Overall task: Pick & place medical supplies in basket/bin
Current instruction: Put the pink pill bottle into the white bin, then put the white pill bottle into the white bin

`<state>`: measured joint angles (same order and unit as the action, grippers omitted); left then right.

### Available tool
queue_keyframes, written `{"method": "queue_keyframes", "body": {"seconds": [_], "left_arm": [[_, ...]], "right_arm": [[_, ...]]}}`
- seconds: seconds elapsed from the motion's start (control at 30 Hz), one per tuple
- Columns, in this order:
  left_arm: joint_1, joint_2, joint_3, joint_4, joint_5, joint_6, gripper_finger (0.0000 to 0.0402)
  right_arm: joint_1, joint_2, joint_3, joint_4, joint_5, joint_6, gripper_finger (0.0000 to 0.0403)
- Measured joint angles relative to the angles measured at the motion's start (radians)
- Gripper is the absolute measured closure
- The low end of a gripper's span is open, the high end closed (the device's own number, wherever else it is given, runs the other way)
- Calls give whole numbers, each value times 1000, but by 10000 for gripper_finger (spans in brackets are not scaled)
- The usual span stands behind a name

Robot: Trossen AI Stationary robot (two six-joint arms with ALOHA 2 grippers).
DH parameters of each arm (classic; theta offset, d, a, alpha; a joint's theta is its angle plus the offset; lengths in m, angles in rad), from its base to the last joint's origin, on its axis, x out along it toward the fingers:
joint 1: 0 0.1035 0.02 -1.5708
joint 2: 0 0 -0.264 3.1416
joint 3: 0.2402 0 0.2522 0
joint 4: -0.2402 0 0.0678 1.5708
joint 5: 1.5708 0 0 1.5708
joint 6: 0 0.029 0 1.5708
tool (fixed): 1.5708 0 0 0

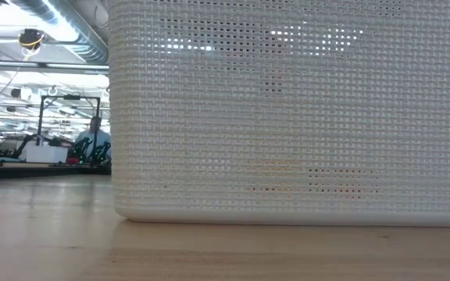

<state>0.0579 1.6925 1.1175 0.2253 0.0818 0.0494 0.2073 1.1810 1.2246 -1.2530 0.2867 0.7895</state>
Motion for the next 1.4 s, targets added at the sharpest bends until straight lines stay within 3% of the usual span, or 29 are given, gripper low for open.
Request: {"method": "queue_keyframes", "body": {"seconds": [0.77,1.1,1.4], "left_arm": [[60,91,1,-152,-39,24,226],[60,90,1,-156,-45,40,197],[60,88,23,-159,-55,47,195]], "right_arm": [[0,-10,-10,-17,-18,-10,121],[0,-14,-9,-24,-27,-16,121],[57,-15,-8,-26,-71,-154,121]]}}
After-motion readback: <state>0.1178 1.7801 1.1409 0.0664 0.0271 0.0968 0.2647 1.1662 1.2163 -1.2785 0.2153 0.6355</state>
